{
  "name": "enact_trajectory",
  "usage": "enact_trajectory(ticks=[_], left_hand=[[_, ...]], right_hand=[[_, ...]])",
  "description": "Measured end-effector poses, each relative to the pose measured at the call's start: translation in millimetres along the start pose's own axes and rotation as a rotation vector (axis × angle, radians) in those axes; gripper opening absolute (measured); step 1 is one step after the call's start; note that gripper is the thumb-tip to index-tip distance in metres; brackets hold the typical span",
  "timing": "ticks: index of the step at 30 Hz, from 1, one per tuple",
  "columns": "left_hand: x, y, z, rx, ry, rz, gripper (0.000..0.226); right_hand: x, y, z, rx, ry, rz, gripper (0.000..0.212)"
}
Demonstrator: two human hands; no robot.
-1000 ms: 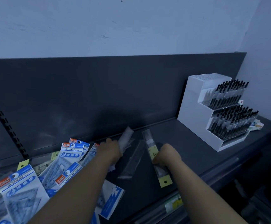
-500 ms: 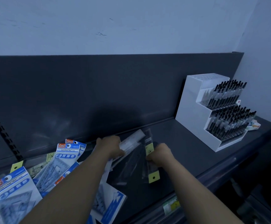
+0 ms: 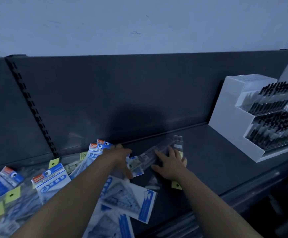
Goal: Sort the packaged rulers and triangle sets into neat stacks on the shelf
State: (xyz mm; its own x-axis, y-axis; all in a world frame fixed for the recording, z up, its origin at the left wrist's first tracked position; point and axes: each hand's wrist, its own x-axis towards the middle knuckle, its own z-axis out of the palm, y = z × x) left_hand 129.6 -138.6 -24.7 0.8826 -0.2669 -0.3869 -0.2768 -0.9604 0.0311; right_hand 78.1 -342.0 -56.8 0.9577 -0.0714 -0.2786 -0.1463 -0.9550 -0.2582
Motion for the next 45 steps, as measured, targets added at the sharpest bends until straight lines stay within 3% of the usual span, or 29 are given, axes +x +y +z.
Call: enact_trajectory(ticks=[5, 8, 12, 14, 15, 19, 21, 31, 37, 40, 45], left_hand=[[-6.8, -30.1, -10.9, 0.174, -0.065, -0.031, 0.108], [-3.5, -25.3, -14.3, 0.222, 0.001, -0.014, 0.089], [10.8, 10.1, -14.0, -0.1, 0.126, 0.126, 0.05], [14.3, 33.3, -12.2, -0.212, 0.128, 0.16, 0.052], [15.6, 44.0, -10.4, -0.217, 0.12, 0.158, 0.056], [25.3, 75.6, -1.0, -0.159, 0.078, 0.091, 0.068], [29.1, 85.7, -2.1, -0.185, 0.042, 0.081, 0.06], [32.7, 117.7, -0.1, -0.281, -0.002, 0.16, 0.048], [37.0, 118.7, -4.7, -0.348, 0.061, 0.076, 0.046], [39.4, 111.5, -6.9, -0.388, 0.067, 0.025, 0.046], [40.8, 107.9, -10.3, -0.471, 0.089, 0.011, 0.044]], right_hand=[[1.6, 13.9, -0.7, -0.017, 0.015, 0.007, 0.065], [-1.8, 26.7, -5.1, 0.027, 0.048, 0.067, 0.06], [-11.7, 30.8, -12.9, -0.008, 0.15, 0.202, 0.076], [-14.5, 33.0, -13.5, 0.105, 0.171, 0.37, 0.085], [-14.6, 34.5, -12.6, 0.157, 0.171, 0.432, 0.08], [-17.1, 37.6, -12.9, 0.253, 0.228, 0.521, 0.033], [-21.0, 36.6, -16.8, 0.294, 0.227, 0.566, 0.026], [-27.3, 38.0, -26.2, 0.495, 0.136, 0.627, 0.024], [-24.5, 35.3, -26.1, 0.352, 0.299, 0.588, 0.023], [-20.7, 38.6, -27.5, 0.326, 0.307, 0.535, 0.008], [-9.8, 48.8, -29.8, 0.389, 0.221, 0.583, 0.027]])
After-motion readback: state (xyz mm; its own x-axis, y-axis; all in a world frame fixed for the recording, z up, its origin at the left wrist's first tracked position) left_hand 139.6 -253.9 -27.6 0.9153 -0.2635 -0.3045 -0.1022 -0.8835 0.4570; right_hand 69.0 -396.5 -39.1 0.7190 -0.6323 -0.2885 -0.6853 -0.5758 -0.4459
